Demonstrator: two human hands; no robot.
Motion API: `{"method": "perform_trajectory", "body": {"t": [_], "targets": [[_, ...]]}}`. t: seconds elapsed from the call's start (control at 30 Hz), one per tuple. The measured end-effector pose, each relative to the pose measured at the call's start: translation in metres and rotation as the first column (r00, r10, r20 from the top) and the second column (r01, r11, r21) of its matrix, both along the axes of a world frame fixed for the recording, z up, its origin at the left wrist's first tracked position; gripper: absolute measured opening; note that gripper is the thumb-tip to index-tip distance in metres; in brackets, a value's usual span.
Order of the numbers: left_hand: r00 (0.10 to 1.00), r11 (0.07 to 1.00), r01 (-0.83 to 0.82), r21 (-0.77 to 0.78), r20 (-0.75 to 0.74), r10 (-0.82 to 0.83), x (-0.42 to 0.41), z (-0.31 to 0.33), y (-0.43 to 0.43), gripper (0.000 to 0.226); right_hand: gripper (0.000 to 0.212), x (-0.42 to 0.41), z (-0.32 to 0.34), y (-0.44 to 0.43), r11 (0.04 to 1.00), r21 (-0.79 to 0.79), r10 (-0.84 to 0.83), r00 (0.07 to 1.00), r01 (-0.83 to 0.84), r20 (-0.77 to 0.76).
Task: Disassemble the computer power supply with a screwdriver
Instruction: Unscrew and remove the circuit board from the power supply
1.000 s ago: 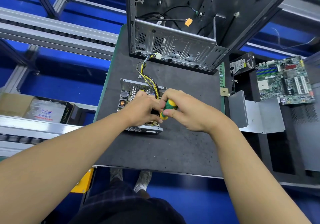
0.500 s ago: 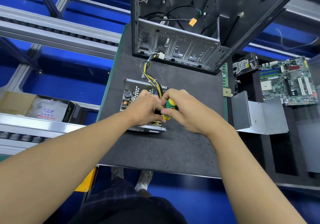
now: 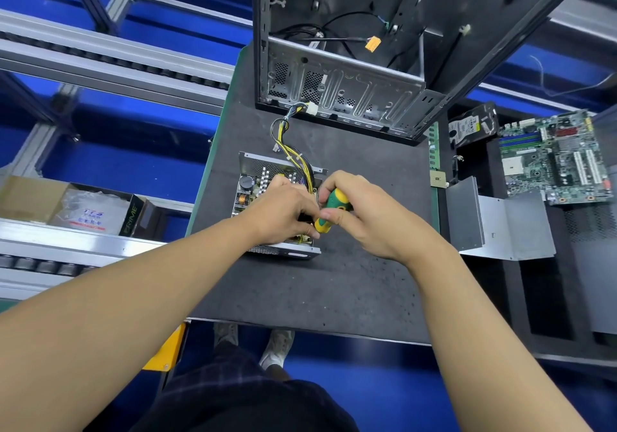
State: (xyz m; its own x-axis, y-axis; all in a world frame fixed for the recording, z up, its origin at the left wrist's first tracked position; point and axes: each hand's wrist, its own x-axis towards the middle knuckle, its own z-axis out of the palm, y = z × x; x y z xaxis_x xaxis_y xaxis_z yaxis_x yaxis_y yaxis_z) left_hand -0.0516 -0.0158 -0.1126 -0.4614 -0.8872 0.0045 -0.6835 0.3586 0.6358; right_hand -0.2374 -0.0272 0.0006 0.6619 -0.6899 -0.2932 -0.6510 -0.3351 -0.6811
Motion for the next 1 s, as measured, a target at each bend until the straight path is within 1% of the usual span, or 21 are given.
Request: {"method": "perform_trajectory", "body": {"t": [0.13, 0.27, 0.37, 0.43, 0.47, 0.57, 0.6, 0.67, 0.77, 0.83, 0.9, 0.93, 1.0], "targets": [[0.999, 1.000, -0.002, -0.008, -0.040, 0.001, 0.001, 0.001, 0.001, 0.033, 0.009, -0.001, 0.000, 0.002, 1.000, 0.005, -0.001, 1.000, 0.001, 0.019], [0.999, 1.000, -0.002, -0.020, -0.036, 0.001, 0.001, -0.003, -0.001, 0.016, 0.009, -0.003, 0.000, 0.001, 1.000, 0.000, -0.004, 1.000, 0.004, 0.016], [1.000, 0.999, -0.006, -0.041, -0.014, 0.006, 0.000, -0.005, -0.001, 0.015, 0.008, -0.002, -0.001, 0.001, 1.000, -0.012, 0.003, 1.000, -0.002, 0.008], [1.000, 1.000, -0.003, -0.027, 0.004, 0.003, 0.000, -0.004, -0.001, 0.014, 0.009, -0.001, -0.001, 0.002, 0.999, -0.031, 0.016, 1.000, -0.016, 0.002], [1.000, 1.000, -0.002, -0.015, 0.010, 0.002, 0.000, -0.002, 0.000, 0.016, 0.009, 0.000, -0.002, 0.002, 0.998, -0.048, 0.027, 1.000, -0.027, -0.001], [1.000, 1.000, -0.010, -0.020, -0.010, 0.010, 0.001, 0.000, 0.001, 0.038, 0.010, 0.001, -0.003, 0.004, 0.995, -0.081, 0.052, 0.999, -0.052, -0.005], [1.000, 1.000, -0.011, -0.027, -0.016, 0.010, 0.001, 0.000, 0.001, 0.041, 0.011, 0.000, -0.003, 0.005, 0.995, -0.081, 0.055, 0.998, -0.055, -0.003], [1.000, 0.999, -0.012, -0.036, -0.019, 0.011, 0.000, 0.000, 0.002, 0.041, 0.012, -0.003, -0.001, 0.005, 0.996, -0.070, 0.061, 0.998, -0.060, 0.002], [1.000, 0.999, -0.013, -0.043, -0.002, 0.013, 0.000, 0.000, 0.002, 0.049, 0.015, -0.006, 0.002, 0.003, 0.994, -0.047, 0.098, 0.995, -0.098, -0.014], [1.000, 0.999, -0.014, -0.035, 0.026, 0.015, -0.001, 0.000, 0.002, 0.047, 0.014, -0.004, 0.004, 0.001, 0.993, -0.037, 0.111, 0.993, -0.113, -0.051], [0.999, 1.000, -0.012, -0.020, 0.051, 0.013, -0.001, 0.000, 0.001, 0.043, 0.013, 0.002, 0.005, -0.001, 0.995, -0.068, 0.062, 0.993, -0.069, -0.096], [0.998, 1.000, -0.005, -0.012, 0.062, 0.006, 0.000, 0.000, 0.000, 0.044, 0.016, 0.005, 0.005, -0.002, 0.995, -0.097, 0.009, 0.992, -0.021, -0.124], [0.996, 1.000, 0.011, -0.011, 0.091, -0.010, 0.001, -0.001, 0.000, 0.048, 0.031, 0.011, 0.003, 0.001, 0.986, -0.152, -0.096, 0.980, 0.069, -0.173]]}}
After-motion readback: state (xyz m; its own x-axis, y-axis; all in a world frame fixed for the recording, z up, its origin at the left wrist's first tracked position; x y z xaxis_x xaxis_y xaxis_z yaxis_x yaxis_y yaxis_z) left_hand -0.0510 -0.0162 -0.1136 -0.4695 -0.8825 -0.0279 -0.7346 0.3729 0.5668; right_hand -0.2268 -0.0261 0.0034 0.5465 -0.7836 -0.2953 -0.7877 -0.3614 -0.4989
